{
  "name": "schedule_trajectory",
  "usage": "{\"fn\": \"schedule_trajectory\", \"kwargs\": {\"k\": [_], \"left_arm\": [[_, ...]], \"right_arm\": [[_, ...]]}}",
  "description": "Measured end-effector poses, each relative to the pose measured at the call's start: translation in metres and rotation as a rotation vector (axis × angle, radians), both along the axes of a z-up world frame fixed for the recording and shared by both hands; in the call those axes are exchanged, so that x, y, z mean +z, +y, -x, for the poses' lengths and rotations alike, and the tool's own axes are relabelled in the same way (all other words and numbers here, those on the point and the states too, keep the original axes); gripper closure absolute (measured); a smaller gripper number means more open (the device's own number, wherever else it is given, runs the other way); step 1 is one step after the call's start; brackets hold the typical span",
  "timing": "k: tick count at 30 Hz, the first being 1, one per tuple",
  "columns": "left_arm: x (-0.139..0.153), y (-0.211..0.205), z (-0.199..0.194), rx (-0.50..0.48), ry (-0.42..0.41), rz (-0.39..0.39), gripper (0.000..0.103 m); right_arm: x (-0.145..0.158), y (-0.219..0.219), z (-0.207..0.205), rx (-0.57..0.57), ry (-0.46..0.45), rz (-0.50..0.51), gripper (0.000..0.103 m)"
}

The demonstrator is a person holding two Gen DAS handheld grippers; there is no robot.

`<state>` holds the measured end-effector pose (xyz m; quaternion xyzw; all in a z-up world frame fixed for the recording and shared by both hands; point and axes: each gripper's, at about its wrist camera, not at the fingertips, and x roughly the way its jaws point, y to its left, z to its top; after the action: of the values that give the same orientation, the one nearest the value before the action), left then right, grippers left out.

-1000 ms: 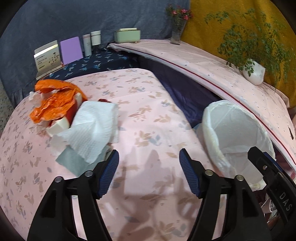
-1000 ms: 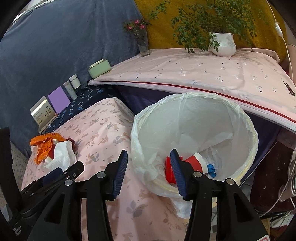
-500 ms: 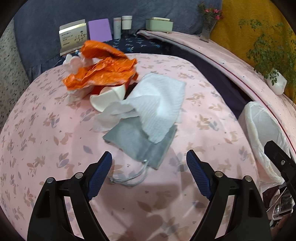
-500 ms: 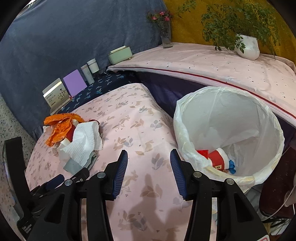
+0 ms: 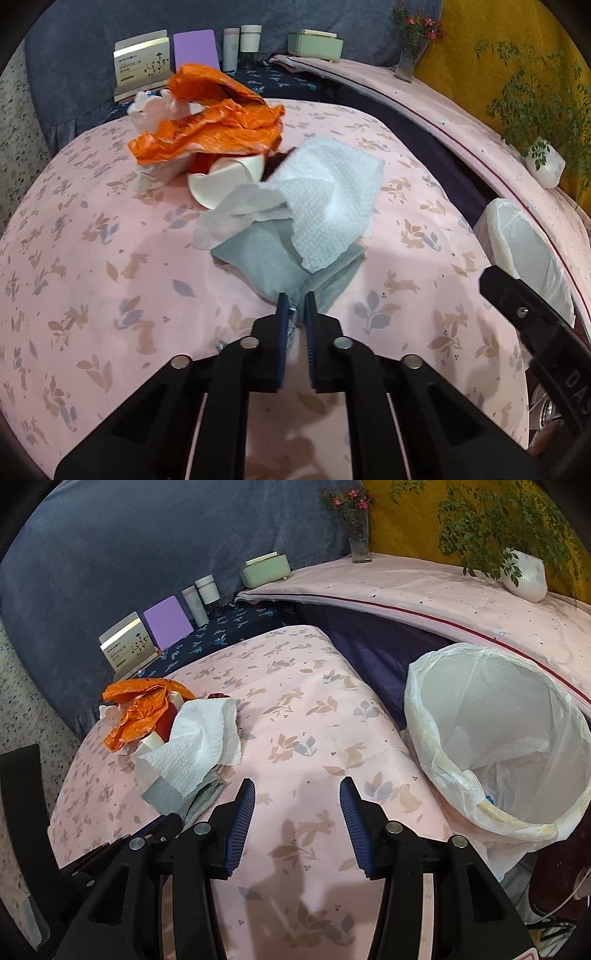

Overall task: Collect trash
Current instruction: 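Grasp the grey cloth with the left gripper while the right gripper grasps the white tissue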

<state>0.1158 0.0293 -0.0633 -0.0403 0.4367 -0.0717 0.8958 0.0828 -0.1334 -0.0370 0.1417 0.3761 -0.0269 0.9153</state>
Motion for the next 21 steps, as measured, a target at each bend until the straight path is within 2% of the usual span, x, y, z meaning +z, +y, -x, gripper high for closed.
{"fn": "schedule_trajectory", "kwargs": {"k": [8,21], "left_arm": [[0.014,0.039,0.011,0.049,-0.017,0.019,0.097],[0.005,0.088,0.014,0.133,-0.010,0.013,0.097]], "right_arm": [[-0.003,0.031,-0.015,0.066,0.020,-0.041,0.056],[-0.024,0.069,-0.062,0.112,0.077,-0.041,0.056]]}}
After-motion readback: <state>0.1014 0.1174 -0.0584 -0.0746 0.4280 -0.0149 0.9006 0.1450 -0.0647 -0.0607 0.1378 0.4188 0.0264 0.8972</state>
